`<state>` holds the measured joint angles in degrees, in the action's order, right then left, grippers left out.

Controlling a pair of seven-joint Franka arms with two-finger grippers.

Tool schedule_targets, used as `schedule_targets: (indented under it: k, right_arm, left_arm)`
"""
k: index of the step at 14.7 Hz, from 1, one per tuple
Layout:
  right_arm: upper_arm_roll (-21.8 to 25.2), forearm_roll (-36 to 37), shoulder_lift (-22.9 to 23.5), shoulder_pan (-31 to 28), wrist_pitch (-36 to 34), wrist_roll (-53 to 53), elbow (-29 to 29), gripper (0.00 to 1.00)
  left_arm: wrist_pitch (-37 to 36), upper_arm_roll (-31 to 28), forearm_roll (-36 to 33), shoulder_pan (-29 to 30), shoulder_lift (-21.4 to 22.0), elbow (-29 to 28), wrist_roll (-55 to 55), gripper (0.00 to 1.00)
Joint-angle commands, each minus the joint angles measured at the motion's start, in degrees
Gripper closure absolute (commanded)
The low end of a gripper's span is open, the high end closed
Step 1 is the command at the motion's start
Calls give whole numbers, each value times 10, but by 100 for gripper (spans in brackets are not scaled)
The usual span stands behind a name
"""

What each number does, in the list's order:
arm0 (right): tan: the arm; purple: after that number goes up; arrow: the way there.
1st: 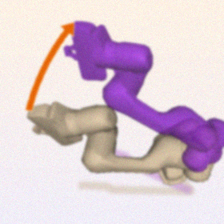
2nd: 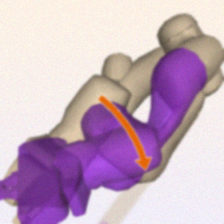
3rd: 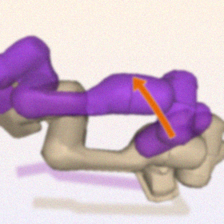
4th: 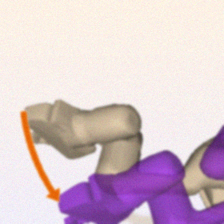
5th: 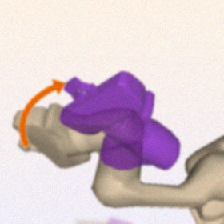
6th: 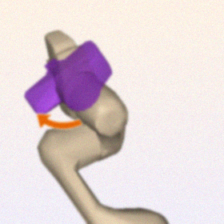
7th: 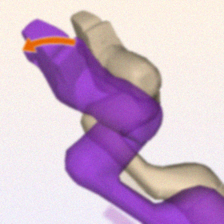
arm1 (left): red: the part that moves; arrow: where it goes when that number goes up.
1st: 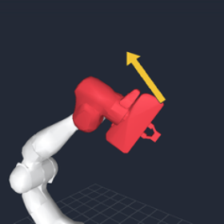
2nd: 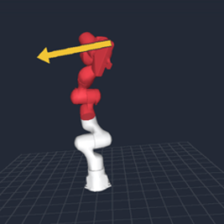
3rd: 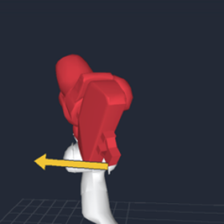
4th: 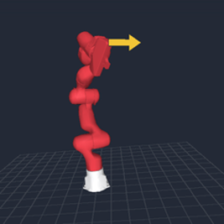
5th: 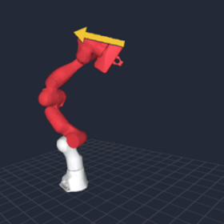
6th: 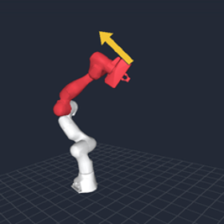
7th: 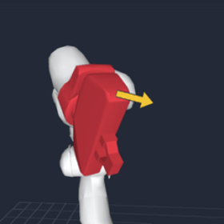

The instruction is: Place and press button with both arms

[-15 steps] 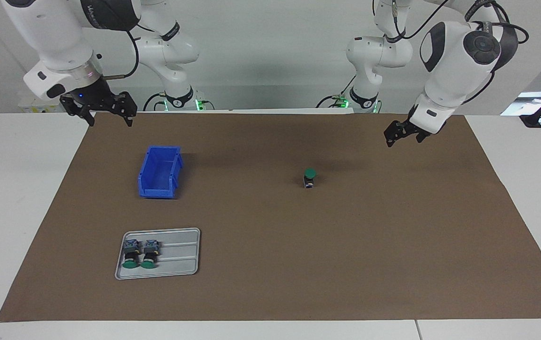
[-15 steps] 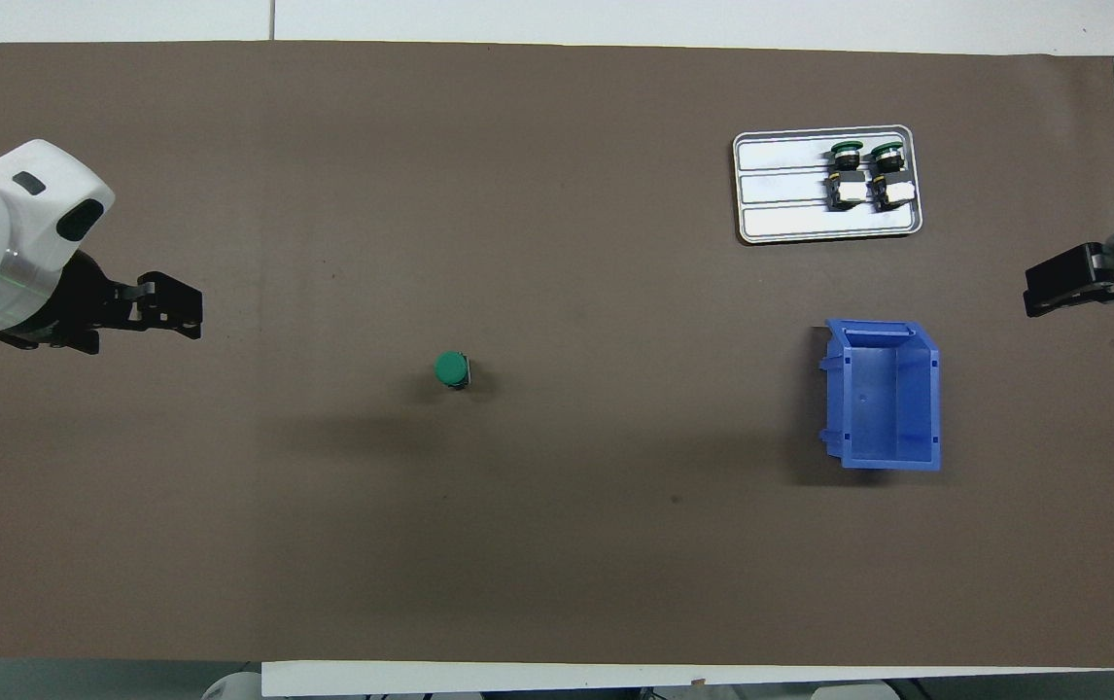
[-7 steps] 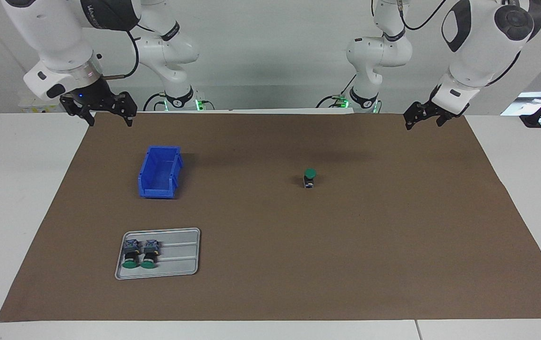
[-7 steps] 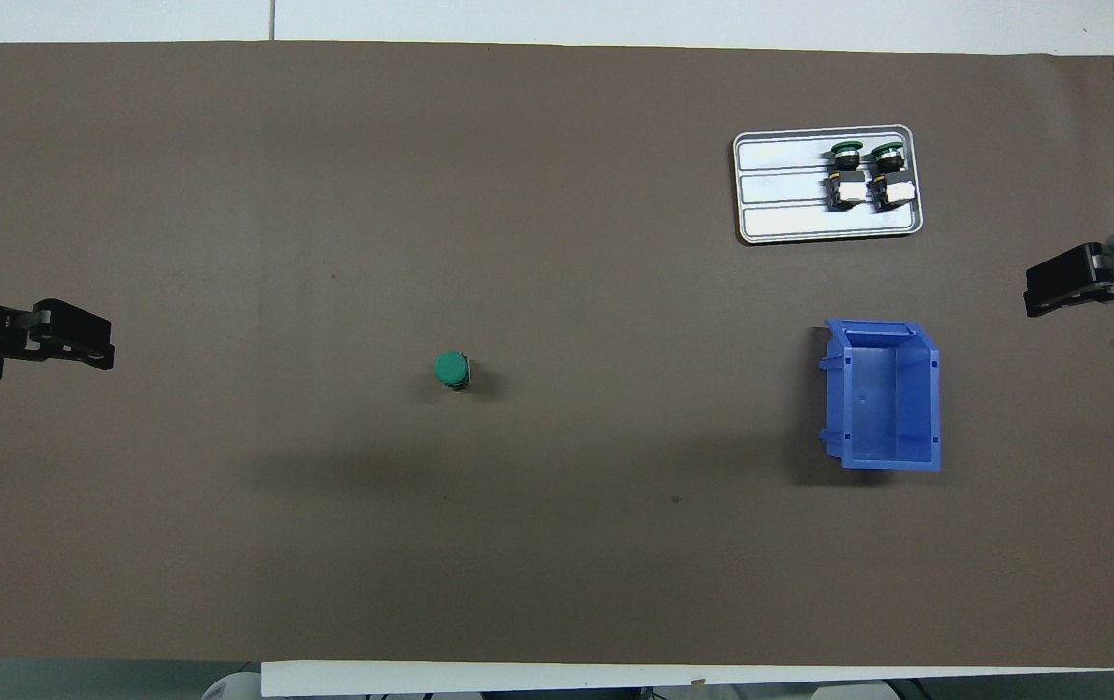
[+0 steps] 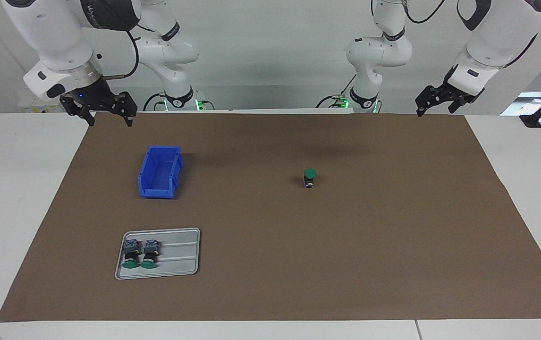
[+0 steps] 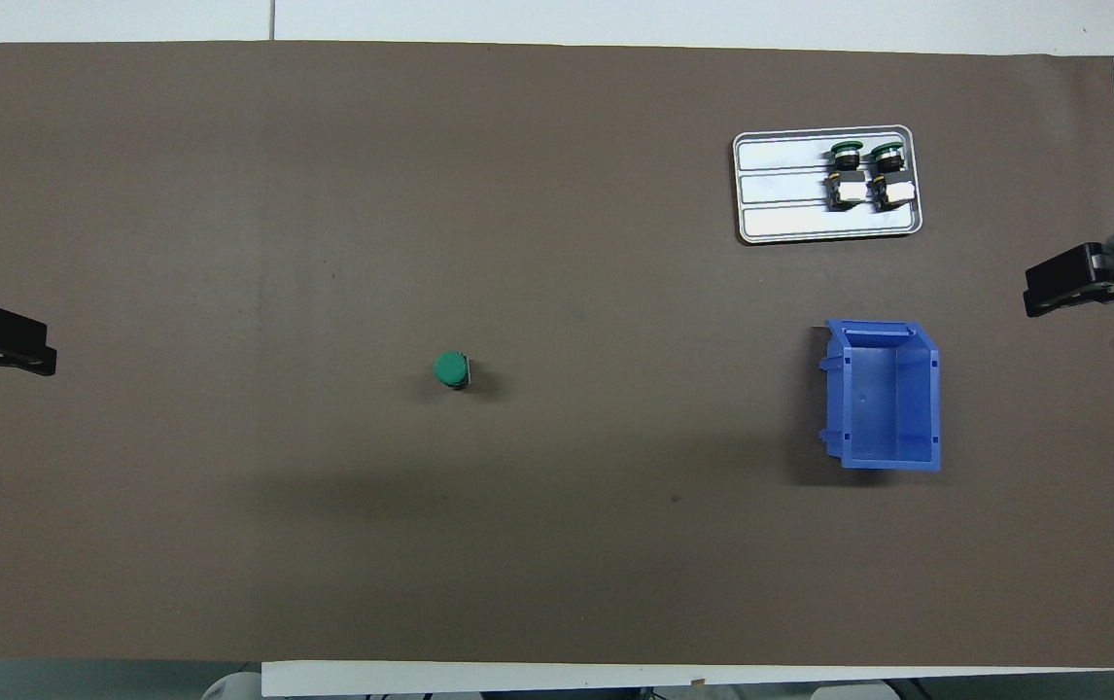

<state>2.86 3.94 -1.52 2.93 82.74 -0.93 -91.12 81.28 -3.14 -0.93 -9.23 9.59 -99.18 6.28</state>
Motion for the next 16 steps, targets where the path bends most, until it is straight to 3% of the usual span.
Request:
schedule_targets:
  k: [1, 4, 11, 14, 16]
  right_arm:
    - [-1, -2, -11, -3, 7, -8, -13, 1]
    - [-1, -2, -11, -4, 7, -8, -13, 1]
    - [0, -3, -30, -11, 8, -11, -12, 1]
    - [-5, -52, -32, 46, 44, -47, -24, 1]
    - [-12, -67, 3, 97, 63, 55, -7, 1]
  left_arm:
    - [-46, -5, -11, 4, -5, 58, -12, 1]
    - [-71, -6, -14, 4, -31, 103, -12, 1]
    - [-37, -6, -23, 3, -36, 100, -24, 1]
    - [-13, -4, -22, 25, -30, 84, -29, 1]
    - [-12, -4, -22, 28, -31, 83, -32, 1]
